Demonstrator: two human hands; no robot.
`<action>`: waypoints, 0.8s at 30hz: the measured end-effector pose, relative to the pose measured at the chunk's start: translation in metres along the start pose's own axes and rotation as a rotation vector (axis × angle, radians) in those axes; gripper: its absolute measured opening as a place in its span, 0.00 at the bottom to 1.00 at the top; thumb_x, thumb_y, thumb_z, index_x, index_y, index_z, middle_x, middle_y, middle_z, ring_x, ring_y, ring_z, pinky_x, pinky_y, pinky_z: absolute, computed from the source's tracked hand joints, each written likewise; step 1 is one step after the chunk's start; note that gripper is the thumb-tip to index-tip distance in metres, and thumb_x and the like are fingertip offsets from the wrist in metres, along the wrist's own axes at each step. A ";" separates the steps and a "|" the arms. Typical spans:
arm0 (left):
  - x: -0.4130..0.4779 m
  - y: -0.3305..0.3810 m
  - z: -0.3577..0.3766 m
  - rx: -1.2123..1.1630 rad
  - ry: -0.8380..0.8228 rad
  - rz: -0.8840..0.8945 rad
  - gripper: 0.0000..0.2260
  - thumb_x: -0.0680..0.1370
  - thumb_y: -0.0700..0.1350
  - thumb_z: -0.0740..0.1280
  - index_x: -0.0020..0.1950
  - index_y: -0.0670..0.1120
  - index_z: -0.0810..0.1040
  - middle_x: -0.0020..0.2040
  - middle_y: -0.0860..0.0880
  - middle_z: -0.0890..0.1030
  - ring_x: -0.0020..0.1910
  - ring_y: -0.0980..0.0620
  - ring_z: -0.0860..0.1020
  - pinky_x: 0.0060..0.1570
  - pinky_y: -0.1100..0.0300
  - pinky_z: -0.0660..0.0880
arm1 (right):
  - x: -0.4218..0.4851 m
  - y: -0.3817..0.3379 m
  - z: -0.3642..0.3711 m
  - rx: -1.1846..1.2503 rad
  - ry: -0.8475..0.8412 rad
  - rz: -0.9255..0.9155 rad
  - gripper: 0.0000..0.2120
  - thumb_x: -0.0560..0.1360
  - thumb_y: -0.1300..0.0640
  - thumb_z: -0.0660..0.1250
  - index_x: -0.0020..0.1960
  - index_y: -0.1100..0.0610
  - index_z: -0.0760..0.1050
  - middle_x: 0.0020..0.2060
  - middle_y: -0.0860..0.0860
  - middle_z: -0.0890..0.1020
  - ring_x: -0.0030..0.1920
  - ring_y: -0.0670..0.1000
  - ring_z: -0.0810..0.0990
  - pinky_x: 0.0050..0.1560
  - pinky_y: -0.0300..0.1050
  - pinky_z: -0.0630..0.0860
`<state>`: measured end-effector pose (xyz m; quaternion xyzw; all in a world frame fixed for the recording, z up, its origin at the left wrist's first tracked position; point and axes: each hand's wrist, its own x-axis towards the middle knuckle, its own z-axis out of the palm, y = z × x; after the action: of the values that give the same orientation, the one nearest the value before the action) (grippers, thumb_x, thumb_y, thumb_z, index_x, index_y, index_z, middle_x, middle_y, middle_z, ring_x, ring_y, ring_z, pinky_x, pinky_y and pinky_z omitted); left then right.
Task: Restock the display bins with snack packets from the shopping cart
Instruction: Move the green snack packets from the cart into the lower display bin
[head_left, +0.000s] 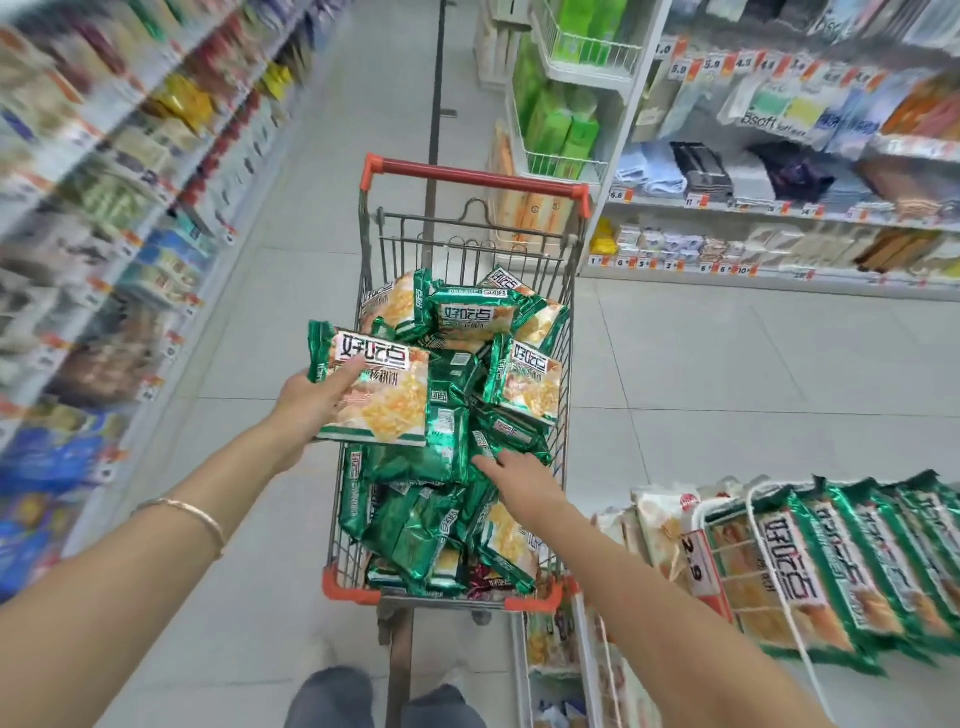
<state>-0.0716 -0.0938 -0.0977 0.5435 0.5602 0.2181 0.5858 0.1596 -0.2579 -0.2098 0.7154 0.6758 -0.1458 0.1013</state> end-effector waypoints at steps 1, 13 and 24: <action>-0.002 0.001 -0.002 -0.023 0.018 0.005 0.26 0.76 0.63 0.67 0.64 0.45 0.76 0.59 0.46 0.80 0.58 0.44 0.77 0.65 0.50 0.70 | 0.002 0.000 0.001 -0.051 0.023 -0.038 0.41 0.73 0.75 0.61 0.79 0.48 0.55 0.65 0.61 0.72 0.61 0.61 0.73 0.58 0.53 0.74; -0.008 0.011 -0.001 -0.075 0.115 -0.016 0.49 0.61 0.77 0.69 0.72 0.45 0.72 0.65 0.47 0.78 0.63 0.43 0.76 0.69 0.41 0.69 | -0.010 0.062 -0.058 0.515 0.226 0.059 0.20 0.79 0.42 0.63 0.65 0.52 0.74 0.62 0.51 0.79 0.62 0.53 0.77 0.68 0.56 0.70; -0.029 0.038 0.042 0.075 -0.033 0.056 0.40 0.71 0.74 0.59 0.72 0.48 0.72 0.77 0.42 0.65 0.75 0.39 0.65 0.74 0.40 0.59 | -0.040 0.057 -0.121 1.801 0.247 0.434 0.17 0.81 0.46 0.64 0.57 0.61 0.77 0.38 0.54 0.85 0.35 0.52 0.84 0.38 0.46 0.80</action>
<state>-0.0282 -0.1234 -0.0616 0.5838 0.5429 0.2042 0.5680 0.2231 -0.2580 -0.0857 0.6454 0.1659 -0.5156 -0.5387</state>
